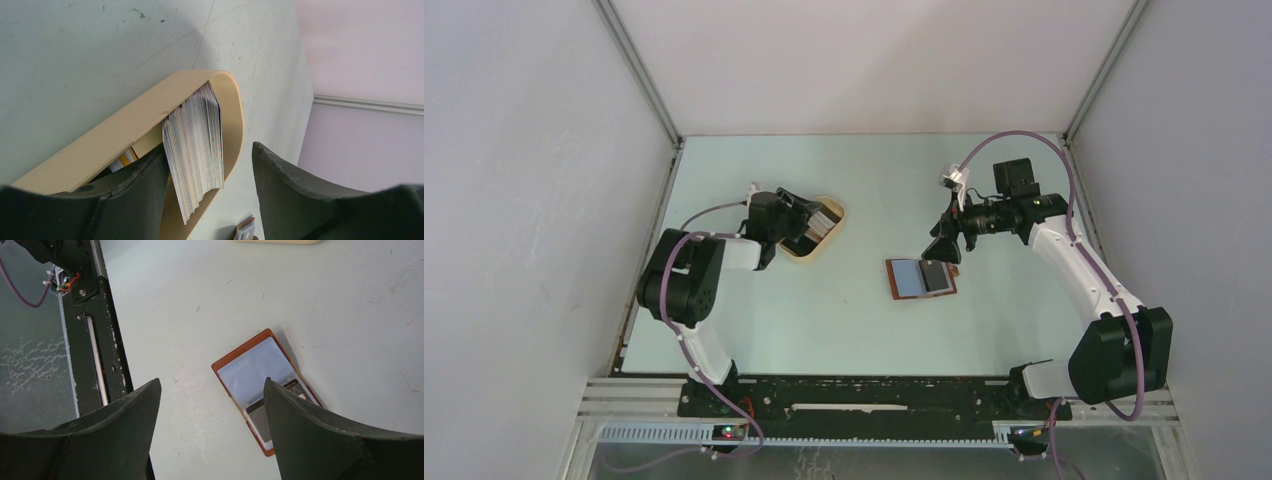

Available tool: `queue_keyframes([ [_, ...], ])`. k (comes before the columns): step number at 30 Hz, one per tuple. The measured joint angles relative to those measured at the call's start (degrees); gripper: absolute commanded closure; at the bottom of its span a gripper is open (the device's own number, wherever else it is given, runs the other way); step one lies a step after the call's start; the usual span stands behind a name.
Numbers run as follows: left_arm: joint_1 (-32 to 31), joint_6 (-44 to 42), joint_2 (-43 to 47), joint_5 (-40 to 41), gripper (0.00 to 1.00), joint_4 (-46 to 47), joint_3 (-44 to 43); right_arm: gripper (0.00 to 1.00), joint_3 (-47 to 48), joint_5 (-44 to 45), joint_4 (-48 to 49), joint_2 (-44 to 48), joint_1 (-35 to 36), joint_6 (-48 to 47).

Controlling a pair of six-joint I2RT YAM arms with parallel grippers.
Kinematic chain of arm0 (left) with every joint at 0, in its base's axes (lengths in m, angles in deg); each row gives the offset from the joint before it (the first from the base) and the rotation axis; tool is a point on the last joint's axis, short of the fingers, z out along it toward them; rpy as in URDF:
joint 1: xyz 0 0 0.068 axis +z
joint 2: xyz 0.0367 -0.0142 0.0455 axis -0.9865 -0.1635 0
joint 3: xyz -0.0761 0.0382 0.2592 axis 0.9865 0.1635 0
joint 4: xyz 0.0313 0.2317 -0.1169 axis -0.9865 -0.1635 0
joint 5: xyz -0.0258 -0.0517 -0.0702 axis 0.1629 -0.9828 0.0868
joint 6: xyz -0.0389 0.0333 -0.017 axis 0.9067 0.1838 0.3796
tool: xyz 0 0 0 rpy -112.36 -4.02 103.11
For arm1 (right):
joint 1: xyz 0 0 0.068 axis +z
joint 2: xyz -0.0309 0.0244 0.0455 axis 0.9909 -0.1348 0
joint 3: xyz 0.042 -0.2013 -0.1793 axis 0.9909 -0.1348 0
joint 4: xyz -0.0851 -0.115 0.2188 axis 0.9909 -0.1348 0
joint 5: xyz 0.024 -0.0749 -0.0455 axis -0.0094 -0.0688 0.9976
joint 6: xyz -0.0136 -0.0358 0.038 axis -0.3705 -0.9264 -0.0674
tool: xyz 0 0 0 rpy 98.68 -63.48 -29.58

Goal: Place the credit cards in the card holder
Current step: Pick up the credit card from the storage box.

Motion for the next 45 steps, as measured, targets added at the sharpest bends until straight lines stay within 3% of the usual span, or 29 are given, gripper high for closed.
queue_keyframes([
  [30, 0.0, 0.0, 3.5, 0.7, 0.44, -1.3, 2.2, 0.16, 0.0, 0.0, -0.1, 0.0, -0.3, 0.0],
  [45, 0.0, 0.0, 4.9, 1.2, 0.61, -1.5, 3.1, 0.16, 0.0, -0.2, -0.5, 0.4, -0.3, 0.0],
])
